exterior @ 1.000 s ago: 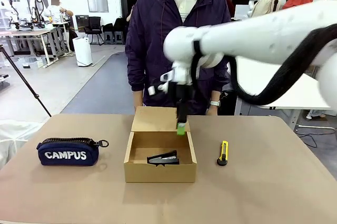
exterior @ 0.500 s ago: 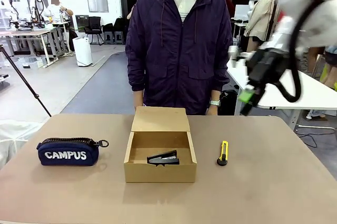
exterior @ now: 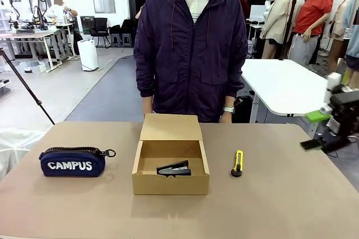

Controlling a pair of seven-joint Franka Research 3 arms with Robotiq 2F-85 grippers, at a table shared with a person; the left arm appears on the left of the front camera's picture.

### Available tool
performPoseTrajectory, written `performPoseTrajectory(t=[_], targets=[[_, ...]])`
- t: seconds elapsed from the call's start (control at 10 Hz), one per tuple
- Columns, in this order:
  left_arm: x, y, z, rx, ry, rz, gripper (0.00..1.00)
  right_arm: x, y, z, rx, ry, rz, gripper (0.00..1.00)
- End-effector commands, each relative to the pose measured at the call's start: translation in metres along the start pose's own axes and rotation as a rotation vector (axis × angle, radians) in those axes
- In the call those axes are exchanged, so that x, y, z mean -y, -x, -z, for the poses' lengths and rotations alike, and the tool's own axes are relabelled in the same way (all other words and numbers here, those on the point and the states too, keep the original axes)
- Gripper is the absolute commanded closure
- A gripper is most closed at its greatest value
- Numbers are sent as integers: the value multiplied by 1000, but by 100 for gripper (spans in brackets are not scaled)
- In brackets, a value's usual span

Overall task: Pack the items into the box.
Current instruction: Pick up the item specified by the human and place it in the Mailer Box.

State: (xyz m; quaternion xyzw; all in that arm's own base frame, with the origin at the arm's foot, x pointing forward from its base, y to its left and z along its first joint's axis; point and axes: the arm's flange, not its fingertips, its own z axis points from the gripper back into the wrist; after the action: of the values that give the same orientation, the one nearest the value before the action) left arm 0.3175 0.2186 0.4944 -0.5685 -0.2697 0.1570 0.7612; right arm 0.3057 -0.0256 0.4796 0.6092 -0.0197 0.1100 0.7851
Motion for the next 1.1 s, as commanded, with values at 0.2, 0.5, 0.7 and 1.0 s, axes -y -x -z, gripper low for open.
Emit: performPoseTrajectory(t=[0.2, 0.5, 0.7, 1.0], targets=[[2, 1, -2, -11, 0, 2, 0, 9, 7, -8, 43, 11, 24, 0], [2, 1, -2, -11, 0, 2, 0, 9, 7, -8, 43, 11, 24, 0], [2, 1, -2, -11, 0, 2, 0, 9, 7, -8, 43, 11, 24, 0], [2, 1, -2, -11, 0, 2, 0, 9, 7, -8, 43, 11, 24, 0]])
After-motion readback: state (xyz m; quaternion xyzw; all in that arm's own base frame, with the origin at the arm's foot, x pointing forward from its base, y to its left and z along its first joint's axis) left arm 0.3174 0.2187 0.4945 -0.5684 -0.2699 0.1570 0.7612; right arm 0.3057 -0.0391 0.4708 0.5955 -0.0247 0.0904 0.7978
